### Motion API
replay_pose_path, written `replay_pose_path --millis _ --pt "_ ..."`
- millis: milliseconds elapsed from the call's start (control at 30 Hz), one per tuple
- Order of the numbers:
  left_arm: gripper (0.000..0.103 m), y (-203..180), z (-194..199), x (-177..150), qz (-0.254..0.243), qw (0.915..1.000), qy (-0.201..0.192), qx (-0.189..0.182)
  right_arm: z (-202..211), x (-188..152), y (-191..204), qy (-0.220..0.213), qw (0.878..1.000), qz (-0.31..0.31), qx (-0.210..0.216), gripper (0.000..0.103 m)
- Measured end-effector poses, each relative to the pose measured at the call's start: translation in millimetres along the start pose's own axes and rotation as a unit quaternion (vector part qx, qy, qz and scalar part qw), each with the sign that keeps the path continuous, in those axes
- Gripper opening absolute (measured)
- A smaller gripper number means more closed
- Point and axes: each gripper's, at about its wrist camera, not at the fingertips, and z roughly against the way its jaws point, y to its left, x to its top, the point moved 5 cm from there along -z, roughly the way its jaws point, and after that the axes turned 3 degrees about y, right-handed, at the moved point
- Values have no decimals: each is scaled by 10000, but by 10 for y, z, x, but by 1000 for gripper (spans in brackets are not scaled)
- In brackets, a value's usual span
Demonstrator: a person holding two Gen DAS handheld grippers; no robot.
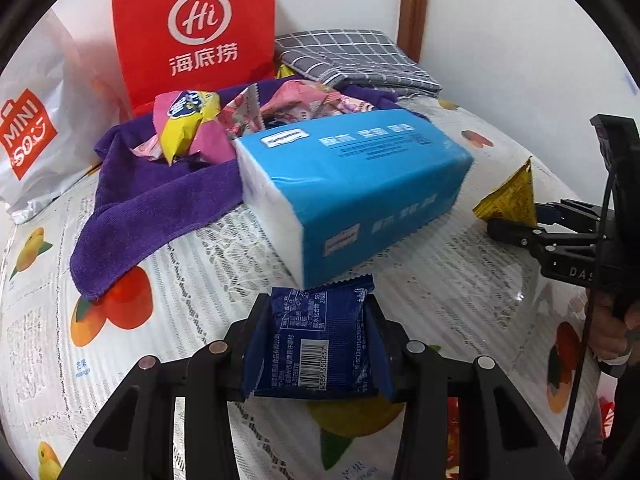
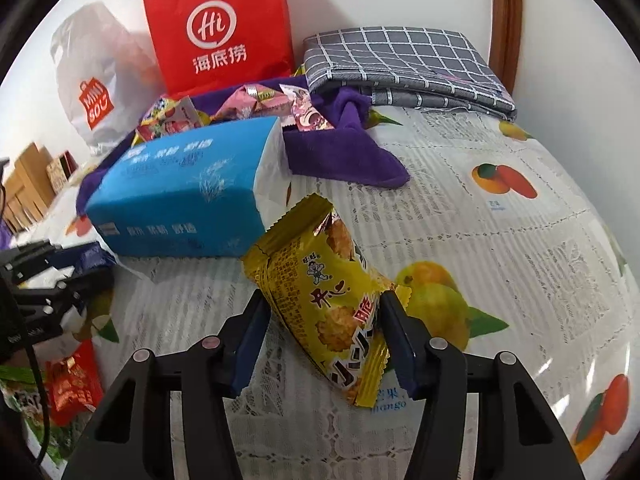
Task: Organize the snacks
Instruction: 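Lift the blue packet and yellow cracker bag with both tools, then carry the blue packet and yellow bag over the purple towel with both tools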
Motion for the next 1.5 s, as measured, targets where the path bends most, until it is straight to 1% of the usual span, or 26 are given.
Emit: replay_pose_path --millis 67,133,267,400,567,733,967,1133,1333,1500 --pt "42 -17 10 -7 -46 10000 22 -55 27 -4 12 18 10000 5 17 54" --pt "42 -12 19 -12 -41 9999 57 -101 89 12 16 -5 9999 -93 121 53" --pt "42 -15 86 -5 -15 9994 15 -335 207 67 8 -125 9993 -268 217 52" --pt "42 -44 128 -5 -36 9992 1 -389 334 143 0 -228 9987 -370 277 52" --pt "42 -18 243 -23 130 9989 -11 -455 558 254 26 -450 9982 -282 286 51" --pt "42 43 387 -10 348 9985 -20 -421 720 353 112 -622 9972 -162 387 51" --pt "42 142 609 132 579 9980 -64 -246 875 493 265 -817 9952 31 539 51" --pt "42 149 771 263 568 9981 -203 -154 984 621 337 -940 9938 107 581 51" --pt "42 160 904 392 685 9969 -286 -274 1088 752 378 -1045 9919 73 718 51" --pt "42 172 958 519 666 9972 -293 -156 1125 828 403 -1084 9915 46 723 51"
